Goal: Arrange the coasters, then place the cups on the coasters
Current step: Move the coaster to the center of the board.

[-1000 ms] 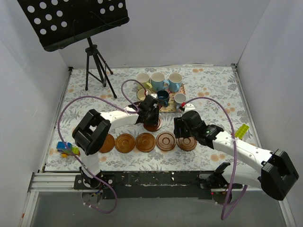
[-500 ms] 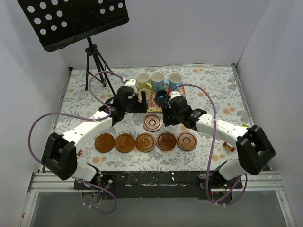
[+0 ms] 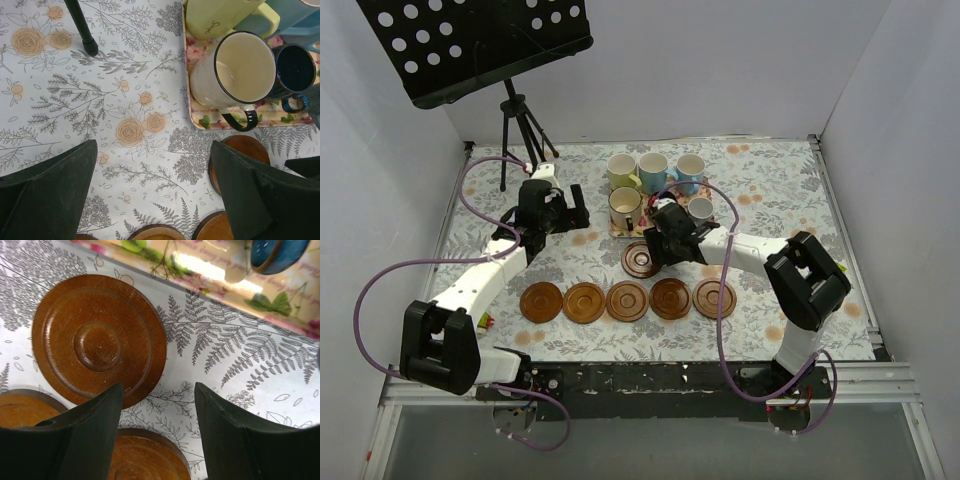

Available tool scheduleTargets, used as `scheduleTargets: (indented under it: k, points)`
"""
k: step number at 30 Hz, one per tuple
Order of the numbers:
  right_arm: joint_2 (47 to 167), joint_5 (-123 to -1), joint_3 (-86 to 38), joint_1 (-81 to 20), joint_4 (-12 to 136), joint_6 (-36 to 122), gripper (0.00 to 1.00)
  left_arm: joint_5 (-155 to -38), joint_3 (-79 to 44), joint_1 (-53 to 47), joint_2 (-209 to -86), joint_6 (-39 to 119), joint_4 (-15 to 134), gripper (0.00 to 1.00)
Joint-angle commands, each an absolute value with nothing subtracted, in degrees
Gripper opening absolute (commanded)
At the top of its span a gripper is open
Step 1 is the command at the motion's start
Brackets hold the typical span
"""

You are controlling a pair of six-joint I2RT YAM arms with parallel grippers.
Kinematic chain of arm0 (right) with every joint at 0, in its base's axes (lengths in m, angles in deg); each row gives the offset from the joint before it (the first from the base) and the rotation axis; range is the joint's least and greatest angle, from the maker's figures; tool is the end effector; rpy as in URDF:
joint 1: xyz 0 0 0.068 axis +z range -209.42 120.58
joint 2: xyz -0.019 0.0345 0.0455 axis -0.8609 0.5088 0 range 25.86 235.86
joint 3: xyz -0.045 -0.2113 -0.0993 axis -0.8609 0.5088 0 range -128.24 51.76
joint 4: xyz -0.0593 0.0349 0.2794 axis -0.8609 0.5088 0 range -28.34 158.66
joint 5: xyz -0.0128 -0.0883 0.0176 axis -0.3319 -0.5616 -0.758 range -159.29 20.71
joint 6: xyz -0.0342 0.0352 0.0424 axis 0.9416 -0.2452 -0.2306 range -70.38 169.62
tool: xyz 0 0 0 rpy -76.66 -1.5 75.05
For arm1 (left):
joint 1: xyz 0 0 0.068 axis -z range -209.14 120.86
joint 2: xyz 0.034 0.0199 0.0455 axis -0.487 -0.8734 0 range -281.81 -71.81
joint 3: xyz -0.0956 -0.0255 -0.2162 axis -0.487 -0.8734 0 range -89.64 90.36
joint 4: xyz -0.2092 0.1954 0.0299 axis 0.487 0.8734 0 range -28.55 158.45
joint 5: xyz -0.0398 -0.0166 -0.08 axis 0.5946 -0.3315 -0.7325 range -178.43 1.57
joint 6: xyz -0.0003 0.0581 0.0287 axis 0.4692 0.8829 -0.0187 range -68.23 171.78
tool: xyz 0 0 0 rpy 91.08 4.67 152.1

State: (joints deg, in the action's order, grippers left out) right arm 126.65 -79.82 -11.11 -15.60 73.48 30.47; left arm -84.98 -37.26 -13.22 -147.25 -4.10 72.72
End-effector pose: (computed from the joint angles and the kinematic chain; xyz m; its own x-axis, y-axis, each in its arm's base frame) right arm 0.2912 0.2667 0.1222 -0.7155 -0.2395 -0.6563 -0.3819 0.9207 0.0804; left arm 0.3281 -0.0904 0.2119 -0.4914 -0.7191 -0.4913 -0.3220 0.6741 -0.6647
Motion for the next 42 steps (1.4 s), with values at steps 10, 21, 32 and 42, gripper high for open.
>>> scheduleTargets:
  k: [10, 21, 32, 42]
  points:
    - [131.9, -81.9, -16.1, -13.4, 69.7, 27.7, 0.67, -86.3, -38.2, -13.3, -144.6, -2.8, 72.5, 0.98]
    - [136.7, -84.4, -19.3, -13.4, 71.8, 26.8, 0.64, -86.4, -37.8, -13.3, -145.1, -2.5, 72.8, 0.98]
    - [133.2, -92.3, -14.6, -14.6, 74.9, 26.4, 0.53, -87.0, -37.6, -13.2, -145.5, -2.5, 73.0, 0.98]
    - [127.6, -93.5, -7.3, -18.9, 75.3, 26.2, 0.52, -87.5, -37.8, -13.3, -145.8, -2.5, 73.0, 0.98]
